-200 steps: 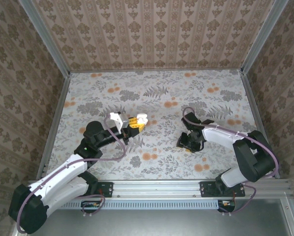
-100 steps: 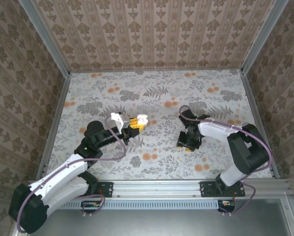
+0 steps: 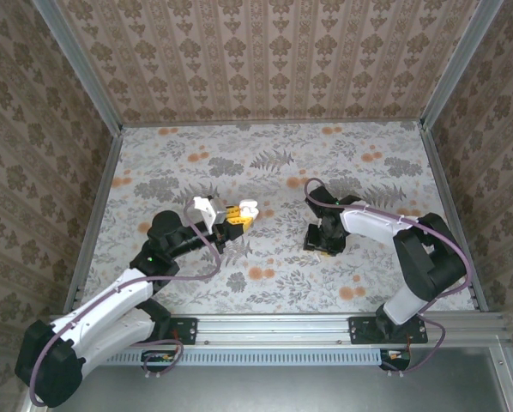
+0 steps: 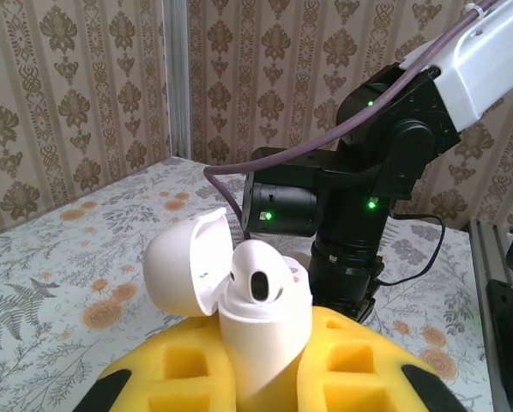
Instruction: Insert wireless bluetooth earbuds into charging case
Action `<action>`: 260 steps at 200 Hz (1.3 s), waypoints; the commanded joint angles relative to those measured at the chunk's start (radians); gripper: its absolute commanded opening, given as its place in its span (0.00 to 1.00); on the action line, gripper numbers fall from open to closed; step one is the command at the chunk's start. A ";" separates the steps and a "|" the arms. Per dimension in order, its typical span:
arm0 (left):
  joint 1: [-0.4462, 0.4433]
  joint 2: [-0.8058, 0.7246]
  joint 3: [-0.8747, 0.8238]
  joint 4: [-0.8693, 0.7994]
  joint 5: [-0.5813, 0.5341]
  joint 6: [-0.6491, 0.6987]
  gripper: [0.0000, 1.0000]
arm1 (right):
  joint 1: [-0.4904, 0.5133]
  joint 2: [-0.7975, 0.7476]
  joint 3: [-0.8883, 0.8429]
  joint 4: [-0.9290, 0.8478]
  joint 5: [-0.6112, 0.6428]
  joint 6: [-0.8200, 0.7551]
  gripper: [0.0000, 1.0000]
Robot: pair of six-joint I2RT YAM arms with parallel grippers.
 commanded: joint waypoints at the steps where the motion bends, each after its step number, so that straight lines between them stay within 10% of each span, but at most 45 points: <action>1: -0.004 -0.001 0.019 0.005 0.003 0.022 0.00 | 0.004 -0.009 0.019 -0.015 0.043 -0.020 0.43; 260: -0.005 0.015 0.031 0.005 0.012 0.020 0.00 | 0.049 -0.068 -0.022 -0.072 0.013 0.025 0.41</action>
